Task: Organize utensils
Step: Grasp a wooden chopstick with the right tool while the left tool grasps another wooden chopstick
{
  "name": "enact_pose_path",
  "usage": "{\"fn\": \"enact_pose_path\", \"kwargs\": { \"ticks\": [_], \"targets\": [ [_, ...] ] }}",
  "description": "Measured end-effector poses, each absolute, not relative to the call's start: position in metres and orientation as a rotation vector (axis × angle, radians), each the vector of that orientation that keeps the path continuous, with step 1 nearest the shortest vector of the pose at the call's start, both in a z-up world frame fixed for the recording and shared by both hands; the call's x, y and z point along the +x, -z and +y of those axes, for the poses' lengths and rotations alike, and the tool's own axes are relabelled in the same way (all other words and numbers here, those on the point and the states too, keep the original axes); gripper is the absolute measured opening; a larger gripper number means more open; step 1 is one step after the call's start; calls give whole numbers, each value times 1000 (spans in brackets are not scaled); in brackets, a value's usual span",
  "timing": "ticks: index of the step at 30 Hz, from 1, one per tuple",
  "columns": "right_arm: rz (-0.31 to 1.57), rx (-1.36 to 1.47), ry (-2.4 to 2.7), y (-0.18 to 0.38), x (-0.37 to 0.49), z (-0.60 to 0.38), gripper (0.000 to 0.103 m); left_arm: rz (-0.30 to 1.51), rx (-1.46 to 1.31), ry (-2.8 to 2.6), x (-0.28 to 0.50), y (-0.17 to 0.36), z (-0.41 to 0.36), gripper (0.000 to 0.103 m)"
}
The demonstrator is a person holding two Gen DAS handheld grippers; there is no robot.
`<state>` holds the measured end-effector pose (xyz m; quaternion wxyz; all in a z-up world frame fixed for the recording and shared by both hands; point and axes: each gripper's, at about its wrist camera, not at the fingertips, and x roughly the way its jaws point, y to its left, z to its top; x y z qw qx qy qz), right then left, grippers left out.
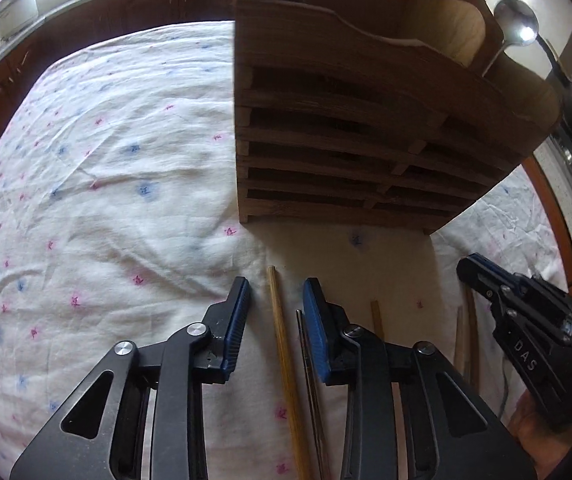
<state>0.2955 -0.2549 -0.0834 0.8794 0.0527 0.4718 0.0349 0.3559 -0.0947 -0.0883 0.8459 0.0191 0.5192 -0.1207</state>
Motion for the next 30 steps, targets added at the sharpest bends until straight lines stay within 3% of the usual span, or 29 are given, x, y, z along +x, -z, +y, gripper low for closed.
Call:
{"fn": "enact_pose_path", "kwargs": {
  "ticks": [3, 7, 30],
  "targets": [
    [977, 107, -69, 84, 294, -255, 7, 1074, 83, 251, 353, 89, -101, 6],
    [971, 187, -94, 80, 291, -260, 5, 1093, -11, 280, 353, 84, -83, 4],
    [769, 259, -231, -19, 230, -256, 4, 854, -211, 354, 255, -30, -9, 4]
  ]
}}
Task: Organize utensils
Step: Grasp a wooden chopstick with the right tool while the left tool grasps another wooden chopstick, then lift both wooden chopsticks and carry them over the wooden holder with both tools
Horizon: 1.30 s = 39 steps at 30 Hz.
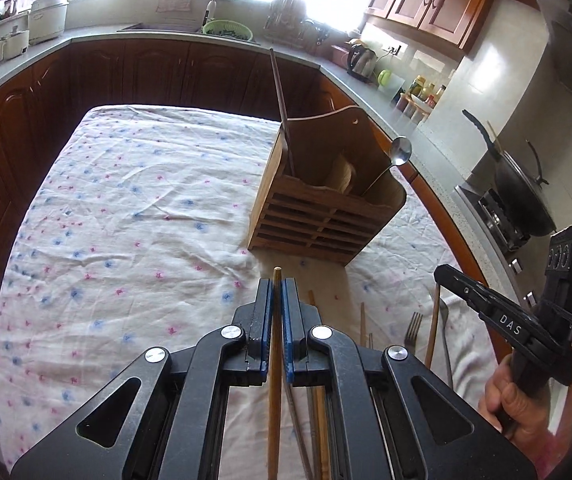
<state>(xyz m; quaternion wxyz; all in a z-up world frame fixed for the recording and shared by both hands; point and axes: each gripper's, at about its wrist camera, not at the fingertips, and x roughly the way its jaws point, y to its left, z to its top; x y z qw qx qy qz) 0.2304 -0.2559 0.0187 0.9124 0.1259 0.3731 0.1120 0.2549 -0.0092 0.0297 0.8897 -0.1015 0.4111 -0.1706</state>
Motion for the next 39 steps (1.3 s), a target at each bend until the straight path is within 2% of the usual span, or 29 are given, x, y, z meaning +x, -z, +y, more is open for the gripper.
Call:
{"fn": "enact_pose_path", "kwargs": {
  "ticks": [18, 39],
  "targets": [
    [651, 205, -265, -67, 174, -257, 4, 717, -202, 355, 191, -77, 10, 4],
    [573, 188, -267, -87, 153, -258, 4, 664, -185, 361, 174, -94, 5, 4]
  ]
}}
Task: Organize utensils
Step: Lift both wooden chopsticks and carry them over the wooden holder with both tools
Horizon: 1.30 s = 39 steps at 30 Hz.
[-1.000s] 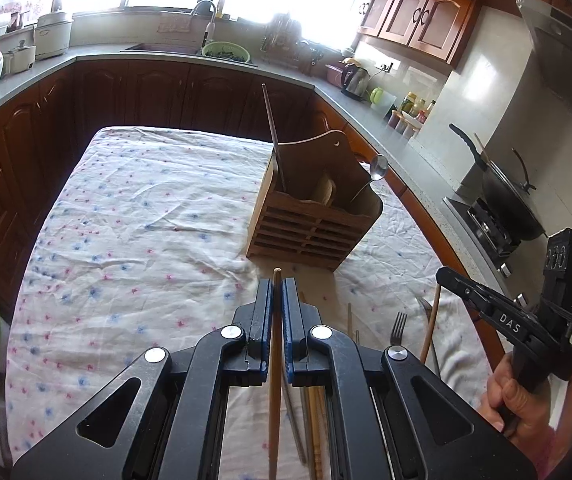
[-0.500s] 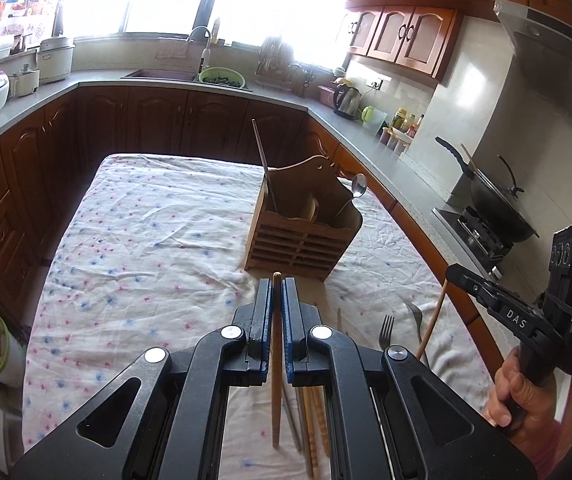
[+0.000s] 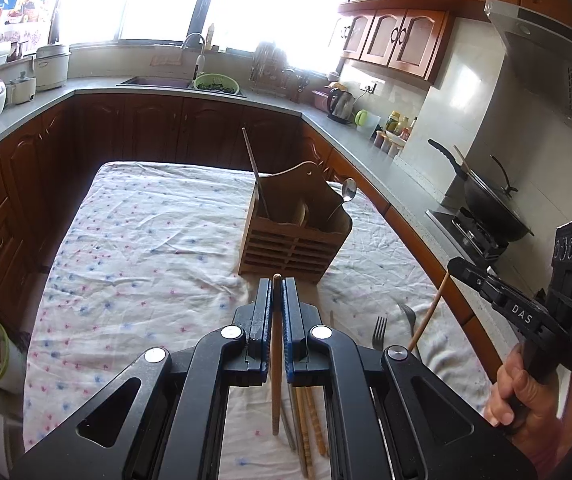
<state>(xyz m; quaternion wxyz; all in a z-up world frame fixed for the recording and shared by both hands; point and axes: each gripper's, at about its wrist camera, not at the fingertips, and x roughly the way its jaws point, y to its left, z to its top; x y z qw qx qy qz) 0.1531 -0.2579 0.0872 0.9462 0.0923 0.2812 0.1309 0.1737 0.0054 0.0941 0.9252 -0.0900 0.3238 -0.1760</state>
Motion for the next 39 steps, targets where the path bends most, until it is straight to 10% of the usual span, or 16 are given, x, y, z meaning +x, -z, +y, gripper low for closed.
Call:
{"fn": "enact_pose_path", "kwargs": {
  "ticks": [39],
  "targets": [
    [207, 210, -152, -186, 272, -274, 4, 297, -312, 265, 312, -198, 4, 4]
  ]
}}
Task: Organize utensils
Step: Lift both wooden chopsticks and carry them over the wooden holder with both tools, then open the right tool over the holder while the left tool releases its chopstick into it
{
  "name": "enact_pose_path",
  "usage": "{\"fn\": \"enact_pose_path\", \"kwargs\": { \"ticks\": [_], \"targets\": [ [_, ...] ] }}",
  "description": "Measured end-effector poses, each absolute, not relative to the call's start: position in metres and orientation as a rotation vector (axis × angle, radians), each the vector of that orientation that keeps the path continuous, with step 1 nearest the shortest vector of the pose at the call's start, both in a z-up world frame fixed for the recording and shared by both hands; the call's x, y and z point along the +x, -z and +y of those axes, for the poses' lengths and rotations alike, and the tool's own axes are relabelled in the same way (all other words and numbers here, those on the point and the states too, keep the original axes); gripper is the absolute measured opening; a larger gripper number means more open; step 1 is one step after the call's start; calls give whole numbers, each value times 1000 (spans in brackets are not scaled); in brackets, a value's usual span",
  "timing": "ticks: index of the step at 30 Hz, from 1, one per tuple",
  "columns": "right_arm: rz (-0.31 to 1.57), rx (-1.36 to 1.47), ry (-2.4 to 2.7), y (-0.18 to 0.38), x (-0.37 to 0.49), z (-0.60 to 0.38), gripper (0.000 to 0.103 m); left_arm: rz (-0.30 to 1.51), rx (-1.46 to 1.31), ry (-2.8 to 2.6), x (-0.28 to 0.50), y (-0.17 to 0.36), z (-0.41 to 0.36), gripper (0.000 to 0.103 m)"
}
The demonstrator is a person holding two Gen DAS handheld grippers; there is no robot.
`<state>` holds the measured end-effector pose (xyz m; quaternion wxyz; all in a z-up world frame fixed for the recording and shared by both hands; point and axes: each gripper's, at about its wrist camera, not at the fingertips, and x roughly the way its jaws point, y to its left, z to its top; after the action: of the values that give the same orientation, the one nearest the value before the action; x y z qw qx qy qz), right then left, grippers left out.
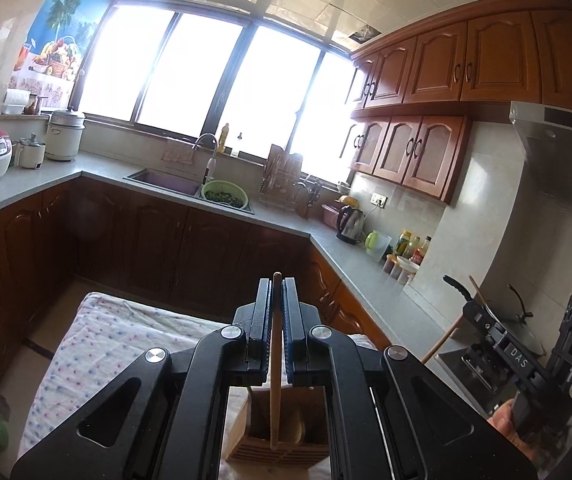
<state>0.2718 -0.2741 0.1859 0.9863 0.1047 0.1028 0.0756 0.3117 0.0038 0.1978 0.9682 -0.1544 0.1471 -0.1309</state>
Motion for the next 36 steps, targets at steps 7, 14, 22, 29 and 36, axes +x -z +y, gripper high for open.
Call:
{"fn": "enact_pose_path", "kwargs": {
  "ticks": [7, 14, 22, 29, 36],
  "targets": [
    [204, 195, -146, -163, 289, -268, 4, 328, -348, 239, 343, -167, -4, 4],
    [219, 238, -144, -122, 304, -269, 4, 379, -363, 207, 370, -120, -12, 4],
    [296, 275, -131, -87, 319, -274, 5, 446, -346, 214, 385, -85, -24, 4],
    [329, 287, -120, -84, 324, -283, 5, 499, -363, 223, 394, -75, -22, 5],
    [349, 296, -126, -82, 327, -281, 6, 505, -344, 217, 394, -76, -24, 6]
  ]
}}
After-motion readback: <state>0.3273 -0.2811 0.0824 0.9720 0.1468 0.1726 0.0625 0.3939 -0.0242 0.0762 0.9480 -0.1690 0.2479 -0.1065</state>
